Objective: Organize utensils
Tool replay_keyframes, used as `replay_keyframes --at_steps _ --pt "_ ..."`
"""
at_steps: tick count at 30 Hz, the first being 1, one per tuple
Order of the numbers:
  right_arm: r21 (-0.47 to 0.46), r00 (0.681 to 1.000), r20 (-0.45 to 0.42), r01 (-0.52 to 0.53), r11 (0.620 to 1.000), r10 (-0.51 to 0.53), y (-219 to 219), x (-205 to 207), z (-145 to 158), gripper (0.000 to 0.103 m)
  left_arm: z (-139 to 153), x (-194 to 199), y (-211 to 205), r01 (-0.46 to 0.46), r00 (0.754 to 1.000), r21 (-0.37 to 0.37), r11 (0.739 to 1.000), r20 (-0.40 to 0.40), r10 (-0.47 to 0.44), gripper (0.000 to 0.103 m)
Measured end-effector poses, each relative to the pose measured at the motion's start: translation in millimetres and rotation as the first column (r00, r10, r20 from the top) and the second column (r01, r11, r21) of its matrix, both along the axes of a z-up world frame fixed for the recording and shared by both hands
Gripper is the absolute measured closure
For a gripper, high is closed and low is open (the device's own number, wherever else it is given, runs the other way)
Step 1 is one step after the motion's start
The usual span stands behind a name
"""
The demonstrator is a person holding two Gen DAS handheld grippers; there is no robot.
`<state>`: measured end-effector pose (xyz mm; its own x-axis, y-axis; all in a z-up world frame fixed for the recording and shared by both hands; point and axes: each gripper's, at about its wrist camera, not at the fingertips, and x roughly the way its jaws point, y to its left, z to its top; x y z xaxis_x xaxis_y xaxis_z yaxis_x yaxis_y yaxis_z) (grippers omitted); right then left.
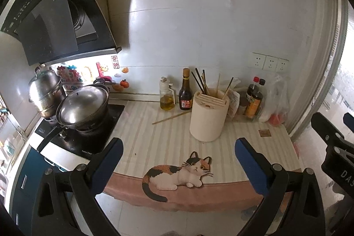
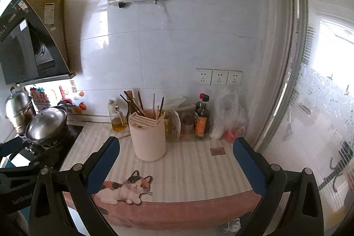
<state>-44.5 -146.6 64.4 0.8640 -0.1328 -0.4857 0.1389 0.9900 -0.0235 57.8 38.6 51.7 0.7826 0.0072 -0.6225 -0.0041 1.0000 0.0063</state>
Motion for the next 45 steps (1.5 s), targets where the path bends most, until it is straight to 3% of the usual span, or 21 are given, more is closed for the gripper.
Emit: replay_keyframes --at_steps 13,45 --pt "0.008 0.999 -0.029 -0.026 1.000 0.026 -6.5 21.8 -1.9 0.000 1.4 6.3 -0.1 -0.030 0.999 0.010 0.999 -0.012 0.031 0.000" --pt "0.006 0.999 -0.045 -0.029 1.000 0.029 -5.6 26.9 -7.4 0.000 6.2 11.2 0.0 -0.035 0.999 0.024 0.999 -0.005 0.035 0.000"
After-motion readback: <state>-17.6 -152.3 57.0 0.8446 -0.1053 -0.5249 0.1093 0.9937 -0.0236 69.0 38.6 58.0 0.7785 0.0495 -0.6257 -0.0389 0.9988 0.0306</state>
